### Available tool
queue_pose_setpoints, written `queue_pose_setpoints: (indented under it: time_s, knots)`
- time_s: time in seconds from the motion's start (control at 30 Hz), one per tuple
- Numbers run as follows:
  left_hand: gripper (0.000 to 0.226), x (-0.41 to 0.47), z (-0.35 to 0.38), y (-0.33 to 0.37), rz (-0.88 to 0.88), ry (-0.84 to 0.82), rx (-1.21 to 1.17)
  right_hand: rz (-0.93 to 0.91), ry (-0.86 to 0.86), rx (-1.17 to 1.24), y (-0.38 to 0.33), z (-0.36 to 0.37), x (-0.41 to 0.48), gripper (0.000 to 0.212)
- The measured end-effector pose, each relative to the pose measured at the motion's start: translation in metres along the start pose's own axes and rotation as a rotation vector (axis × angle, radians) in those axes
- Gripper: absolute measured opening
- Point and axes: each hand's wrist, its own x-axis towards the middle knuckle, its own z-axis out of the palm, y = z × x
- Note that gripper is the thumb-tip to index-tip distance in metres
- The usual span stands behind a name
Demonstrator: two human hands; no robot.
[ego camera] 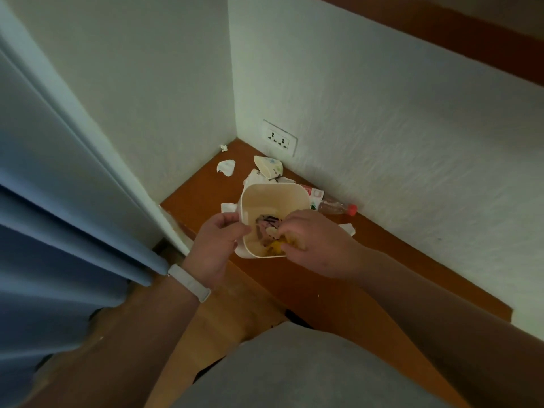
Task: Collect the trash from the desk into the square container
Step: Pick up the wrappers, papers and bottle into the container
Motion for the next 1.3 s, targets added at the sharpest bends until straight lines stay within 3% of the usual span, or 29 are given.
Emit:
queue_pose_setpoints:
  time_s: [0.17, 0.23, 0.5, 0.67, 1.1, 1.3]
  knots:
    - [0.023, 0.008, 0.003, -0.004, -0.011, 0.025, 0.037, 0.166, 0.214, 0.026, 0.053, 0.007, -0.017, 0.028]
    - [0.022, 0.01, 0.005, -0.005, -0.01, 0.032, 0.039, 0.251, 0.225, -0.046, 0.086, 0.017, -0.023, 0.029]
    - [0.023, 0.018, 0.02, -0.002, -0.006, 0.079, -0.04, 0.503, -0.104, -0.235, 0.174, 0.06, -0.032, 0.052]
    - [0.021, 0.021, 0.03, 0.002, -0.02, 0.086, -0.038, 0.494, -0.131, -0.243, 0.195, 0.07, -0.024, 0.057]
    - [0.02, 0.016, 0.05, -0.003, -0.001, 0.08, -0.029, 0.4, -0.189, -0.228, 0.199, 0.078, -0.037, 0.034]
    - [0.022, 0.001, 0.044, -0.003, 0.0, 0.085, -0.032, 0.337, -0.009, -0.212, 0.164, 0.055, -0.04, 0.027]
